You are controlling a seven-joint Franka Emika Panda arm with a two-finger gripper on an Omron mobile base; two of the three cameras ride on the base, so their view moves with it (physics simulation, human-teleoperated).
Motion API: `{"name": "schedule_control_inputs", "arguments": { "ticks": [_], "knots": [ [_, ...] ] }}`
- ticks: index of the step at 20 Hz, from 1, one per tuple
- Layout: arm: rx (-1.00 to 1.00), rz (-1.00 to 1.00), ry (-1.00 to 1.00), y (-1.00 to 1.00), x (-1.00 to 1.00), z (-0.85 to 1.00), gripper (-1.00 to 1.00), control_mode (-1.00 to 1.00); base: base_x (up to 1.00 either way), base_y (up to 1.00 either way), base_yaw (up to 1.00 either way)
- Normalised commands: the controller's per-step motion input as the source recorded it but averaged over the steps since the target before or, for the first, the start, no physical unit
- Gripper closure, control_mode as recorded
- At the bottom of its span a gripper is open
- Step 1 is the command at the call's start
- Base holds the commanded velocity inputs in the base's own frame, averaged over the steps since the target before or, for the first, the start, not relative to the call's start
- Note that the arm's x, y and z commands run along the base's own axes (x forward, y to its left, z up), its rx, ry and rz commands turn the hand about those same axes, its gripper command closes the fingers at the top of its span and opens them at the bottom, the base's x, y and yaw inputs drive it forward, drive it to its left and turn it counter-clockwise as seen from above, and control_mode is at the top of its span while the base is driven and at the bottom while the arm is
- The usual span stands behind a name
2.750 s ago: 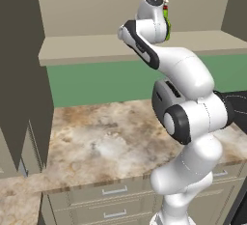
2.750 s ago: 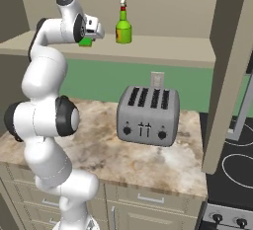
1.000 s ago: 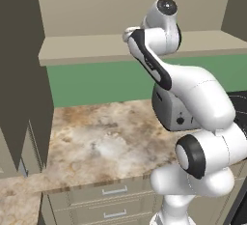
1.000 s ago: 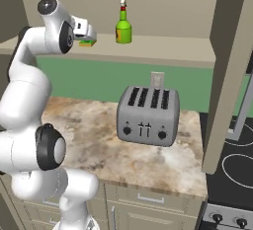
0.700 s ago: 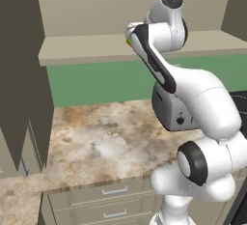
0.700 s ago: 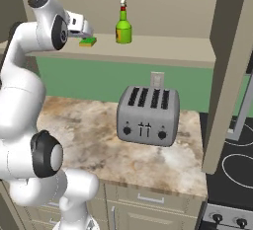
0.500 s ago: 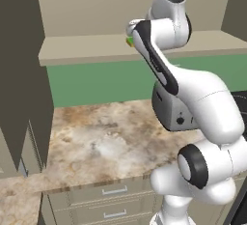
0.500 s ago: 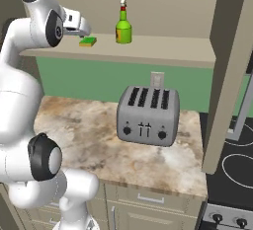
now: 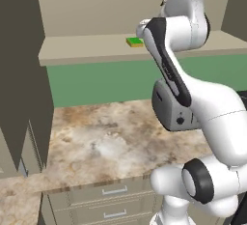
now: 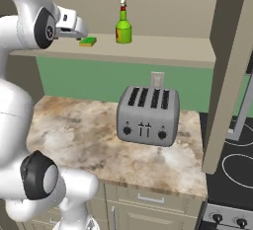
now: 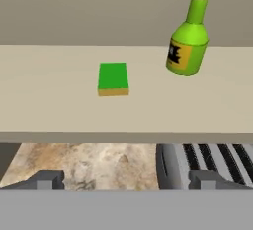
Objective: Pick up the spray and sponge from the sink, and place them back in the cabinet, and close the cabinet doors.
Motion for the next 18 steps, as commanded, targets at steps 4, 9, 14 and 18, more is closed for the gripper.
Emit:
{"name": "schedule_control_inputs", "arguments": {
  "ticks": [4,9,14,18],
  "knots": [
    [0.0,0.01,0.0,-0.2,-0.68,-0.06,-1.0,-1.0,0.0,0.0,0.0],
    [0.0,0.01,0.0,-0.16,-0.62,-0.04,-1.0,-1.0,0.0,0.0,0.0],
    [0.0,0.0,0.0,-0.12,-0.56,-0.03,-1.0,-1.0,0.0,0.0,0.0],
    [0.0,0.0,0.0,-0.08,-0.59,-0.03,-1.0,-1.0,0.0,0.0,0.0]
  ]
}}
